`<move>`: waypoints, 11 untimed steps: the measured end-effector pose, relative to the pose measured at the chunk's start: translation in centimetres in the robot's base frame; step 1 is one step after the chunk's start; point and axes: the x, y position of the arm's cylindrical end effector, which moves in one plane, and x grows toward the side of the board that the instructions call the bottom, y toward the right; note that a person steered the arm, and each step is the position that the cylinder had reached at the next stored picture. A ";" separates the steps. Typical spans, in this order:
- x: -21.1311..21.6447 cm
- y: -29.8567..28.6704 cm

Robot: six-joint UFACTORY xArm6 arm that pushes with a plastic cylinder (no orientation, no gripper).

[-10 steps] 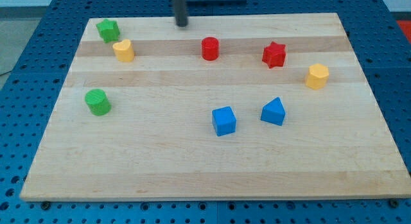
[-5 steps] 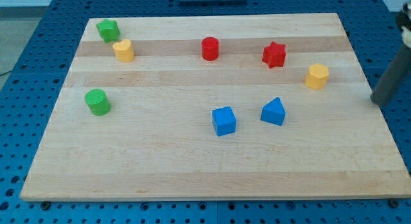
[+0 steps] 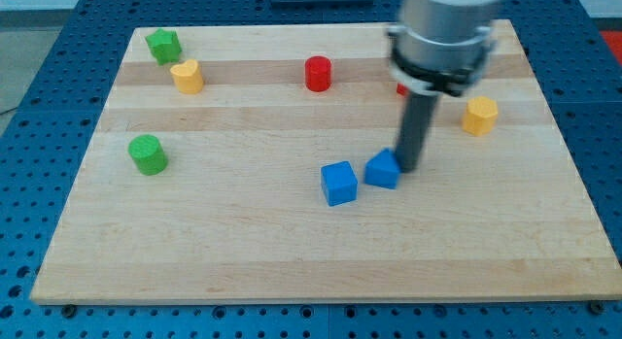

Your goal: Push the blue triangle to the bottom right side of the red circle

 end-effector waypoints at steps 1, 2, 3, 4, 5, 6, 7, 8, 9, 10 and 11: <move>-1.0 -4.2; -0.9 1.2; 1.7 2.9; 4.5 -1.2; 2.4 -7.3; -2.5 -12.5; -5.4 -14.0; -3.2 -13.6; -0.6 -12.4; -0.2 -9.1; -4.2 -6.1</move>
